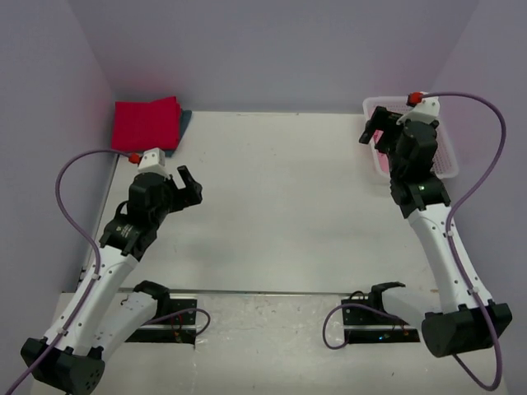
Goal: Fold and stack the t-shirts
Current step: Grab crumpled tshirt from bin with the right arm
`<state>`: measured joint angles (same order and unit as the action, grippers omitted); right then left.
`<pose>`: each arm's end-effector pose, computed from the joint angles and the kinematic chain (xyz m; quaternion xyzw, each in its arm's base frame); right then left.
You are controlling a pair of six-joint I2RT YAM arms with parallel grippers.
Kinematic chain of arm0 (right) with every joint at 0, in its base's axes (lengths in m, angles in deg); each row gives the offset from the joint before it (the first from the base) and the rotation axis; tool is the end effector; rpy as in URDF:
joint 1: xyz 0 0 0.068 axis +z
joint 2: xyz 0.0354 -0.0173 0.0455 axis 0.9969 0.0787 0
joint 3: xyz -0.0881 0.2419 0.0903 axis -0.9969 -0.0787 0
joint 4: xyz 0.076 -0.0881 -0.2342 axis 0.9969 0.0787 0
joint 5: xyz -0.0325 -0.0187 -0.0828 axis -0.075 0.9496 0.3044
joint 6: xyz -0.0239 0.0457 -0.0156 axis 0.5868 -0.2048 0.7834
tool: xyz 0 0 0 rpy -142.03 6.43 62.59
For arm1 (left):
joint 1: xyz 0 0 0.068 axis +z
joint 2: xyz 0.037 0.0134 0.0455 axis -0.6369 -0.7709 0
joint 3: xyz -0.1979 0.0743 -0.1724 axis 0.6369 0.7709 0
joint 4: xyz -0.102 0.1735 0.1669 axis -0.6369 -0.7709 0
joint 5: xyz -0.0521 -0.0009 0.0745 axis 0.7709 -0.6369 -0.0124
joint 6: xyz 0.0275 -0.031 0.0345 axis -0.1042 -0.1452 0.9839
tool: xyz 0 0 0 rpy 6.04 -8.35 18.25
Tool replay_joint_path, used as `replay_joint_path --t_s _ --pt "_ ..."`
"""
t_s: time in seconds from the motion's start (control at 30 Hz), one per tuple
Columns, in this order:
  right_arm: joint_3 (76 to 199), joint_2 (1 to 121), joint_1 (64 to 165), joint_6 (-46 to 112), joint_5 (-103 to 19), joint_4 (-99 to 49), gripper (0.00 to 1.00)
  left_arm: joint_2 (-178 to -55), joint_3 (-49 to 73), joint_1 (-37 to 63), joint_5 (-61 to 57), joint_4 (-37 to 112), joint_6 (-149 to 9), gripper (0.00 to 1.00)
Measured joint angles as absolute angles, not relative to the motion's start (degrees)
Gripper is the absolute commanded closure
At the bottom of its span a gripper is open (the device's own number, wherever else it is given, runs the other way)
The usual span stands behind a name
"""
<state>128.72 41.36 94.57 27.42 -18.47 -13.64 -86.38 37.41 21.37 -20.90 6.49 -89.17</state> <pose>0.2378 0.0281 0.4156 0.1143 0.7370 0.0185 0.6659 0.1687 -0.0485 0.3153 -0.1415 0.8431 -0.1406 0.4995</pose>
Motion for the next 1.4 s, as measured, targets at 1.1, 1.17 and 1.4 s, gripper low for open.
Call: replay_joint_path --t_s 1.1,1.17,1.4 --pt "171.0 104.6 79.7 29.6 -22.2 -9.4 0.6 -90.2 37.4 18.7 -20.5 8.1 -88.7 0.0" --pt "171.8 104.6 79.3 30.1 -22.3 -9.4 0.86 -90.2 37.4 18.7 -20.4 8.1 -88.7 0.0" --pt "177.4 106.5 78.8 29.8 -23.0 -8.4 1.0 -90.1 37.4 18.6 -20.5 8.0 -88.7 0.0"
